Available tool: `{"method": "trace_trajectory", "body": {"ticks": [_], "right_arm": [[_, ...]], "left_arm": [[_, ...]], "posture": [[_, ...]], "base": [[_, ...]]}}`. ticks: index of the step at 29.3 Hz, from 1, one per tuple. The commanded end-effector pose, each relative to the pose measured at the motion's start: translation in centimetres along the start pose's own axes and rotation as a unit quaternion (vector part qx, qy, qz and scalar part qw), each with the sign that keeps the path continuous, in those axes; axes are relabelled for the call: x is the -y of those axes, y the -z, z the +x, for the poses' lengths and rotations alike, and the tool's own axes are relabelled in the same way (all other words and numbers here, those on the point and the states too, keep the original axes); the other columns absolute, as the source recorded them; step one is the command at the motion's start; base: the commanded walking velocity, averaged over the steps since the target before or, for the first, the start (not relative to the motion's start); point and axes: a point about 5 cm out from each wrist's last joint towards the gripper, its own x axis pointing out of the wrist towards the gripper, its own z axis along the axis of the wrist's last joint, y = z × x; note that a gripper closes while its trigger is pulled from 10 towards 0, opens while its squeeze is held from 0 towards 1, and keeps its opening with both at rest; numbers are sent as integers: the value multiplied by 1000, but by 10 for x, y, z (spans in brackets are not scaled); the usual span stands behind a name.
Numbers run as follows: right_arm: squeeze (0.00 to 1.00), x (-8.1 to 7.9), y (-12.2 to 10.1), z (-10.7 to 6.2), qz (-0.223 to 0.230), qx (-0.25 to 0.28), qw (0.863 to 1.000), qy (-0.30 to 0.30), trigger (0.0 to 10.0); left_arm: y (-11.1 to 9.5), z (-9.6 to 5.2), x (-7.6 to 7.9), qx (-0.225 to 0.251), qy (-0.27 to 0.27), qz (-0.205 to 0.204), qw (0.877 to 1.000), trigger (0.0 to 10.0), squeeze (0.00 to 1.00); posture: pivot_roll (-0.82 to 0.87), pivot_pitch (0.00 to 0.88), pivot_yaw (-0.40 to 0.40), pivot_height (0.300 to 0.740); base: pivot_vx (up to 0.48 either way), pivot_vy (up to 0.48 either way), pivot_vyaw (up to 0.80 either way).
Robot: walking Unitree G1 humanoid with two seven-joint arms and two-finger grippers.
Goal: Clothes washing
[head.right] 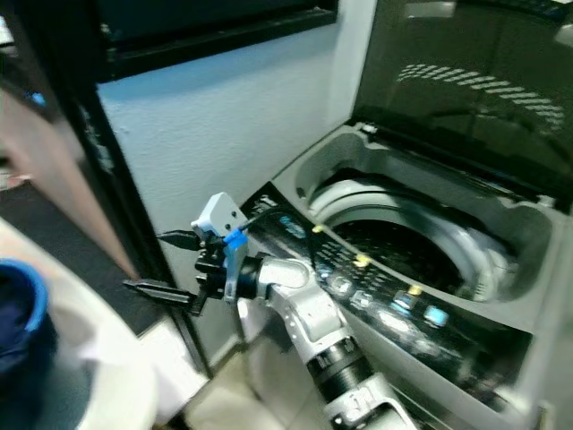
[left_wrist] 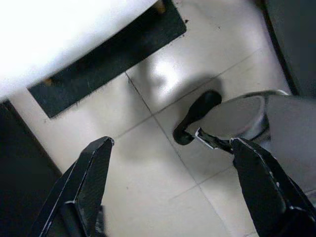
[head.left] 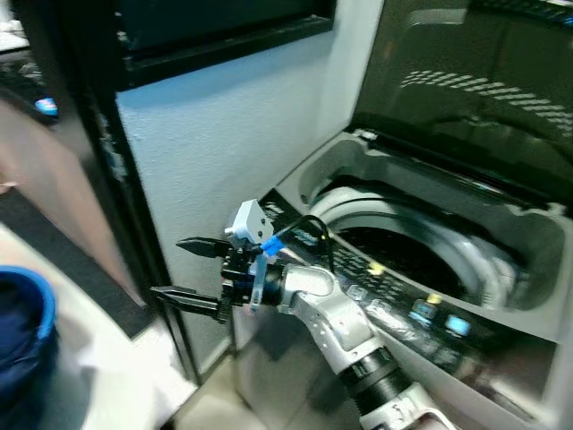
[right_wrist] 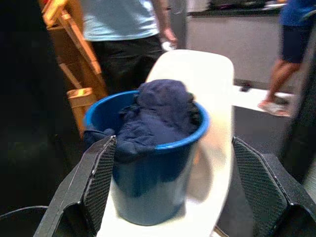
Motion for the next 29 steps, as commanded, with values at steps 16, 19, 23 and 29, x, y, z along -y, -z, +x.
{"method": "trace_trajectory", "body": {"ticks": [16, 19, 23, 29], "right_arm": [[0, -7, 0, 2, 1, 1, 1000, -31, 10000], [0, -7, 1, 2, 0, 0, 1000, -25, 10000], [0, -4, -1, 3, 2, 6, 1000, -12, 10000], [0, -5, -1, 4, 0, 8, 1000, -15, 10000]], "left_arm": [[7, -1, 5, -9, 9, 6, 1000, 10000, 0], [7, -1, 5, -10, 10, 7, 1000, 10000, 0], [6, -1, 5, -10, 11, 9, 1000, 10000, 0], [6, -1, 5, -10, 11, 11, 1000, 10000, 0]], "posture": [[199, 0, -55, 740], [199, 0, -55, 740], [197, 0, -54, 740], [197, 0, -54, 740]], "base": [[0, 0, 800], [0, 0, 267], [0, 323, 0], [0, 446, 0]]}}
